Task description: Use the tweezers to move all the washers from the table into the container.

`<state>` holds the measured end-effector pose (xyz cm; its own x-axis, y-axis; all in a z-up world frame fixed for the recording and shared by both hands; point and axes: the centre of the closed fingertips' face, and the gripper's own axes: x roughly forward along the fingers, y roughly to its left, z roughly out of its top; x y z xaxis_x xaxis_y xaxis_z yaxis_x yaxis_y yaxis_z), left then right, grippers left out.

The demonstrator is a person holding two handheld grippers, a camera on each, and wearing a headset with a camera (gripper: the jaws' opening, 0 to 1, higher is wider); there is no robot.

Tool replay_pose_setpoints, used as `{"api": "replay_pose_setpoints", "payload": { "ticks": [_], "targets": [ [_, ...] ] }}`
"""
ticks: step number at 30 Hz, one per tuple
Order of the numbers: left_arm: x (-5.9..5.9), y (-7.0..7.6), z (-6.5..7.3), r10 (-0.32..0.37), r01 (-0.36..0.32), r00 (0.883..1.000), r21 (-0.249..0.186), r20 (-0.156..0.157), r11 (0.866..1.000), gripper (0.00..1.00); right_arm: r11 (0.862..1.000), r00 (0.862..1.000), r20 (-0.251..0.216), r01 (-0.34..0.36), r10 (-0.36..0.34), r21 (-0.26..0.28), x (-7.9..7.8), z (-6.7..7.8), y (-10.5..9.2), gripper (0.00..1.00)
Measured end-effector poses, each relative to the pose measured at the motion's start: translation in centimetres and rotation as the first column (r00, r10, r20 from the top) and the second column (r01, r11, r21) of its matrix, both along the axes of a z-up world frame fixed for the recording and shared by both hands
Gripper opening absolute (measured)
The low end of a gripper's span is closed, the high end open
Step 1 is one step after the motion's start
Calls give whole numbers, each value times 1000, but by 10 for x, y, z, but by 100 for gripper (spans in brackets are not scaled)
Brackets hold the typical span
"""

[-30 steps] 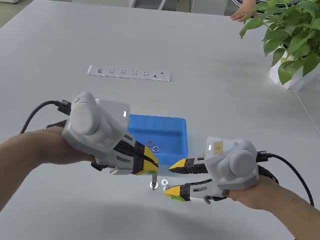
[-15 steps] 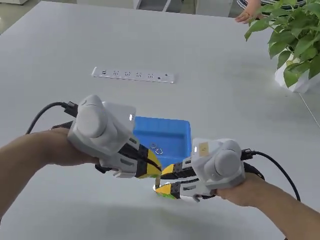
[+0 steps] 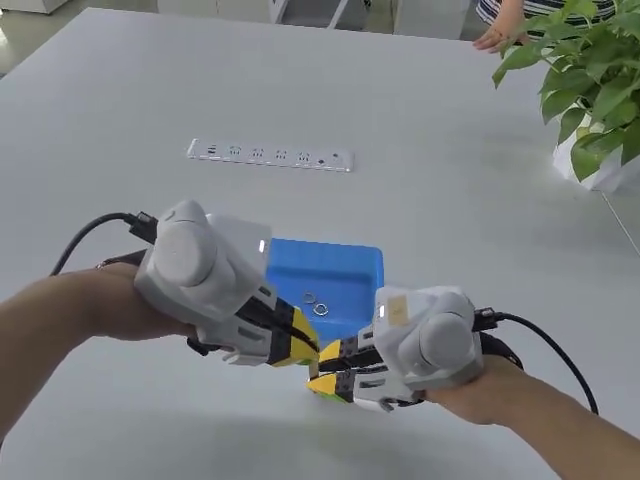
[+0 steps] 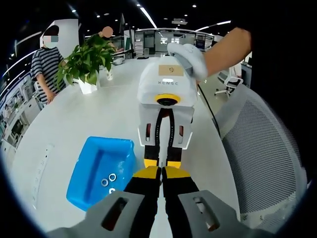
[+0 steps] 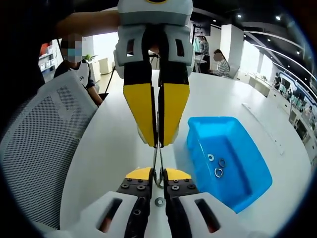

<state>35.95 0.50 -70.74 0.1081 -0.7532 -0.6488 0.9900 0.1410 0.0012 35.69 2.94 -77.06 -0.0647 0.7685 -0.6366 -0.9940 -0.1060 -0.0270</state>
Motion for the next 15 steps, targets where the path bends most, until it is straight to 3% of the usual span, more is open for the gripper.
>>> {"api": "replay_pose_setpoints", "payload": {
  "ticks": [15],
  "targets": [
    [0,-7,-1,0,0,1000,-7,-3,1000,6,1000,1000,9,18,-18,2,1,0,-2,7]
  ]
}}
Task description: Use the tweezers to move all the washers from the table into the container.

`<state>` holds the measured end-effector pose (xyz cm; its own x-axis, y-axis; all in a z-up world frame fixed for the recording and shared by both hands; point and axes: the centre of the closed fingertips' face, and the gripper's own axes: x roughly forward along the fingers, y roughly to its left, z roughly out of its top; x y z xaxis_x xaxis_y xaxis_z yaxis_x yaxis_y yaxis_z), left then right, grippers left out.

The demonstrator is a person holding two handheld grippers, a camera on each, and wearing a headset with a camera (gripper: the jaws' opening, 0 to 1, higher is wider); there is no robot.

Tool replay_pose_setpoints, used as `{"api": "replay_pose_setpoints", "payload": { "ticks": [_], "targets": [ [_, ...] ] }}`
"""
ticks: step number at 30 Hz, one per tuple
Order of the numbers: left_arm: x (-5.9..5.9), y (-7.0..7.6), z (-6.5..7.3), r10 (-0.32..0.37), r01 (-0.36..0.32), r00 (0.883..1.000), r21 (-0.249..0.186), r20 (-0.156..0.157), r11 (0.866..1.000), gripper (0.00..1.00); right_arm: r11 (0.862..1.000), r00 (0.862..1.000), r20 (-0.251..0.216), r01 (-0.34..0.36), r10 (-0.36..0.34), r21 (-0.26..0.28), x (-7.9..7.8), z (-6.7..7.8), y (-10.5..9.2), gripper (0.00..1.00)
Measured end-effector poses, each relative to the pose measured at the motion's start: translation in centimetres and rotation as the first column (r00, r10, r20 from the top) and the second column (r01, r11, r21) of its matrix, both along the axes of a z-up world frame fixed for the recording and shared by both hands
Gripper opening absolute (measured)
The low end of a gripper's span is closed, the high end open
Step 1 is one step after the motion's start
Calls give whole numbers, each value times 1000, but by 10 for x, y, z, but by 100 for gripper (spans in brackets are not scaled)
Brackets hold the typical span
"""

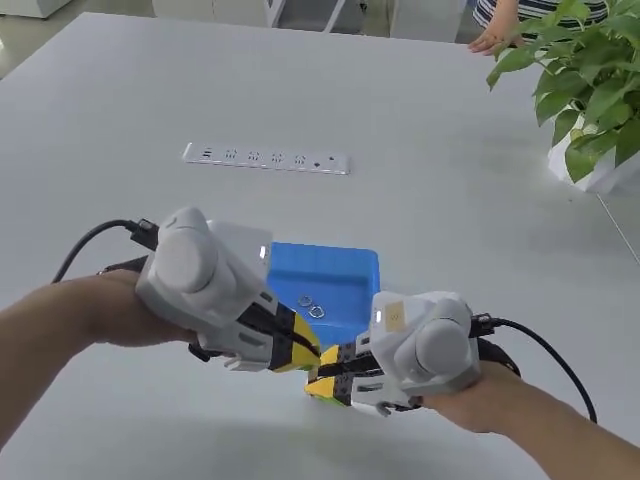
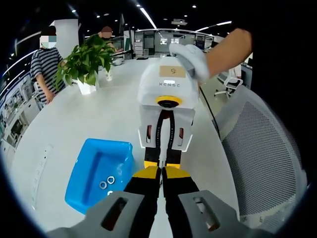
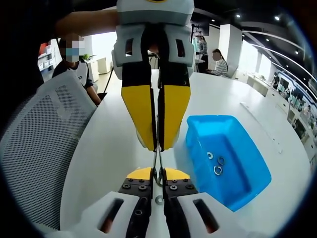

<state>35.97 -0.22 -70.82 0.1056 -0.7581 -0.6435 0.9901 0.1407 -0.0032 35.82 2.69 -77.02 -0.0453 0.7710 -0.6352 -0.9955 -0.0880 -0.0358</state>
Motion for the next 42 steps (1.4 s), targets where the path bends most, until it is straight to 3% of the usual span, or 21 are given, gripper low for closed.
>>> {"api": "replay_pose_setpoints", "payload": {
  "ticks": [6,16,21,26,29,33,42],
  "targets": [
    [-1,3,0,11,-11,1000,1,-9,1000,8,1000,1000,-2,9,-9,11,0,1,1,6],
    [-4,13,7,52,-52,998,-32,-29,998,24,1000,1000,-5,17,-17,16,1,2,0,6],
    [5,23,10,148,-150,988,-46,-42,988,37,1000,1000,-4,20,-20,14,2,2,0,6],
    [5,30,19,191,-194,981,-82,-45,978,48,1000,1000,-3,20,-20,14,2,3,1,7],
    [5,35,21,211,-214,976,-92,-48,972,52,1000,1000,-2,22,-22,17,2,7,0,7],
    [3,39,23,244,-249,968,-111,-58,962,65,1000,1000,0,22,-22,17,2,13,-1,7],
    [-6,46,24,284,-291,956,-135,-72,947,76,999,1000,17,19,-20,38,1,40,-2,7]
  ]
}}
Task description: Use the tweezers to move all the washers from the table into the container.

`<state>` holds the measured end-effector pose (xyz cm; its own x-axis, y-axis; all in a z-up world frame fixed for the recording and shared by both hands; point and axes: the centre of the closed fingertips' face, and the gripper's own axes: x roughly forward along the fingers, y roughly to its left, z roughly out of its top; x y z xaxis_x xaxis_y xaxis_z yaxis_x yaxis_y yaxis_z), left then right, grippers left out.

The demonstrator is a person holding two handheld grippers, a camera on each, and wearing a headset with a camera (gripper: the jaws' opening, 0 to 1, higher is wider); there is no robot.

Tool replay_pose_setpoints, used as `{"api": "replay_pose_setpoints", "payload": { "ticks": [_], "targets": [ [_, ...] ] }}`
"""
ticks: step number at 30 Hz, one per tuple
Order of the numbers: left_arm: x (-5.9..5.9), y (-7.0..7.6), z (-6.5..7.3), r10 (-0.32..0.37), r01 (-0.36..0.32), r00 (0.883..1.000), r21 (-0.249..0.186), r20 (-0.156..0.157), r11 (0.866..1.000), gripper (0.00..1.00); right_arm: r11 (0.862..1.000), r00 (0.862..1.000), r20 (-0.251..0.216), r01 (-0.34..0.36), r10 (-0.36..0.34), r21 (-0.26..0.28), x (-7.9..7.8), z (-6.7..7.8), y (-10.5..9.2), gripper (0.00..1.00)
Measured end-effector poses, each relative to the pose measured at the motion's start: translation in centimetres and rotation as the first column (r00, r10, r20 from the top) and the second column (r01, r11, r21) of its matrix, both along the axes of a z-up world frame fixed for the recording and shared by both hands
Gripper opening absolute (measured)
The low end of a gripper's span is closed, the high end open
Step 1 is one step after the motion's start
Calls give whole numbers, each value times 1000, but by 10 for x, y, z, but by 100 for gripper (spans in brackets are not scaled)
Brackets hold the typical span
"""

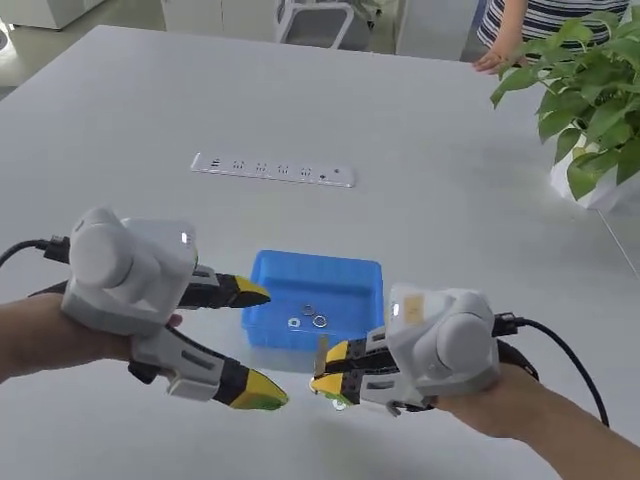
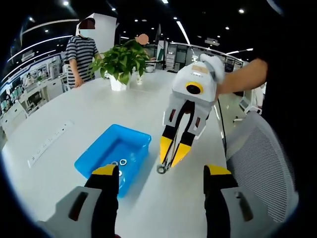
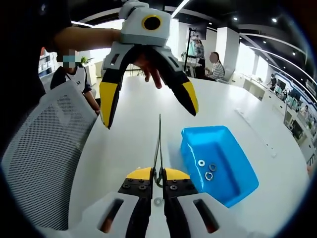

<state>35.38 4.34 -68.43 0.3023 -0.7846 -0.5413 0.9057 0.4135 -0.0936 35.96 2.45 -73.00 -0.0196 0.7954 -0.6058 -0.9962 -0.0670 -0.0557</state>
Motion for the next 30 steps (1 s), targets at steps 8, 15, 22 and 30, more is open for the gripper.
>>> {"api": "replay_pose_setpoints", "payload": {
  "ticks": [8,15,22,30],
  "targets": [
    [-3,7,5,30,-30,999,-15,10,999,81,1000,1000,29,0,-1,31,8,32,3,7],
    [-4,12,6,55,-55,998,-18,11,998,87,999,998,68,-8,5,50,20,52,6,7],
    [-4,14,9,69,-69,997,-25,16,997,88,998,994,113,-17,9,66,39,65,9,7],
    [-4,15,10,73,-72,997,-26,14,997,88,997,989,149,-20,7,80,63,63,12,7]
  ]
}}
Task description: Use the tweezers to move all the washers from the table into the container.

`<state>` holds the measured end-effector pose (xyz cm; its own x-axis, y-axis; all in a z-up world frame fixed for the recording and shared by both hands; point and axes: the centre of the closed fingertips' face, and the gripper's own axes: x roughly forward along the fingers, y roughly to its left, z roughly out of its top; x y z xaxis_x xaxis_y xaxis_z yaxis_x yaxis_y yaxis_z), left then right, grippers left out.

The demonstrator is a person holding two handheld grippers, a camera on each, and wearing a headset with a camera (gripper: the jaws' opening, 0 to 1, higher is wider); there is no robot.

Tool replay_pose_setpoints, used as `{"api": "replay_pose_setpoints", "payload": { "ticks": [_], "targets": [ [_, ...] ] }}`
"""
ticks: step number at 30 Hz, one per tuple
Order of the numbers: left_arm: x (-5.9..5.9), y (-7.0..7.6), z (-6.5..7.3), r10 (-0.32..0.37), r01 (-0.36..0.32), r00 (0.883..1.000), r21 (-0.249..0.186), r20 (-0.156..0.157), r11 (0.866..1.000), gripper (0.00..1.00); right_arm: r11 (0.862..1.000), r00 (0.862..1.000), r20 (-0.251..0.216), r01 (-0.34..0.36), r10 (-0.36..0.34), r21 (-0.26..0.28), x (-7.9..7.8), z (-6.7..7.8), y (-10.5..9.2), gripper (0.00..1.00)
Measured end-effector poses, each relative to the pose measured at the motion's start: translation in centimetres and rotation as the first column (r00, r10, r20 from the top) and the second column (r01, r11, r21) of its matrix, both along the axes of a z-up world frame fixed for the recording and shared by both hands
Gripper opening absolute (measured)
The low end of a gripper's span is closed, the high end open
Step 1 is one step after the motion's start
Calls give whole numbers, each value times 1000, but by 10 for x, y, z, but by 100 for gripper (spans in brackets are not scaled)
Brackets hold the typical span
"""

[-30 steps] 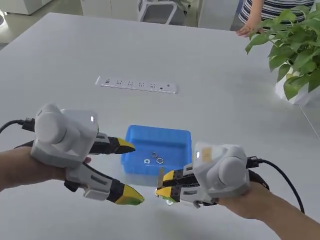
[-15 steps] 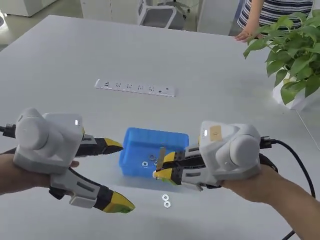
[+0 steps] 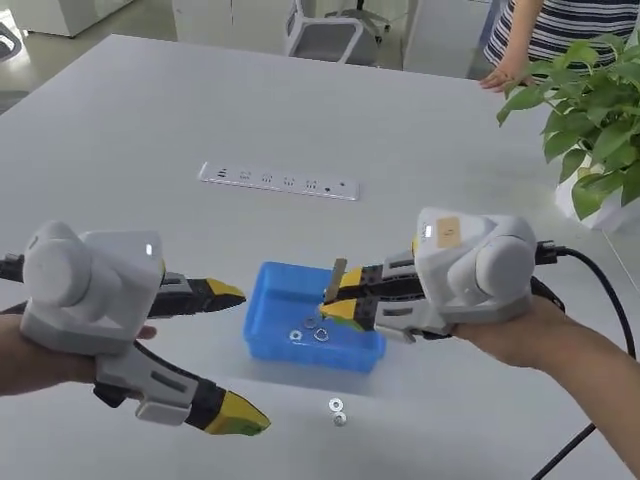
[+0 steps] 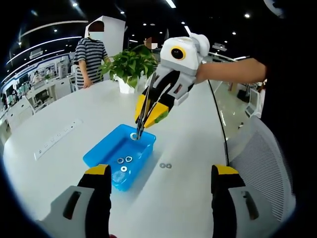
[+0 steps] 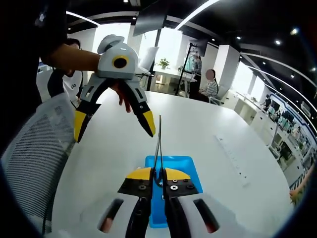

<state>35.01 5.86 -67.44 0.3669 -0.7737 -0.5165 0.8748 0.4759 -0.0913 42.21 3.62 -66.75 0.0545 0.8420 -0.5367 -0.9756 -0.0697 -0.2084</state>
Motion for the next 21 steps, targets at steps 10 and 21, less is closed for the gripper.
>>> {"api": "replay_pose_setpoints", "payload": {
  "ticks": [10,21],
  "targets": [
    [4,4,0,9,-9,1000,-1,2,1000,88,1000,1000,21,-17,17,-15,23,-17,-1,8],
    [11,4,0,11,-11,1000,-6,9,1000,87,1000,1000,4,-3,3,-22,44,-41,-3,8]
  ]
}}
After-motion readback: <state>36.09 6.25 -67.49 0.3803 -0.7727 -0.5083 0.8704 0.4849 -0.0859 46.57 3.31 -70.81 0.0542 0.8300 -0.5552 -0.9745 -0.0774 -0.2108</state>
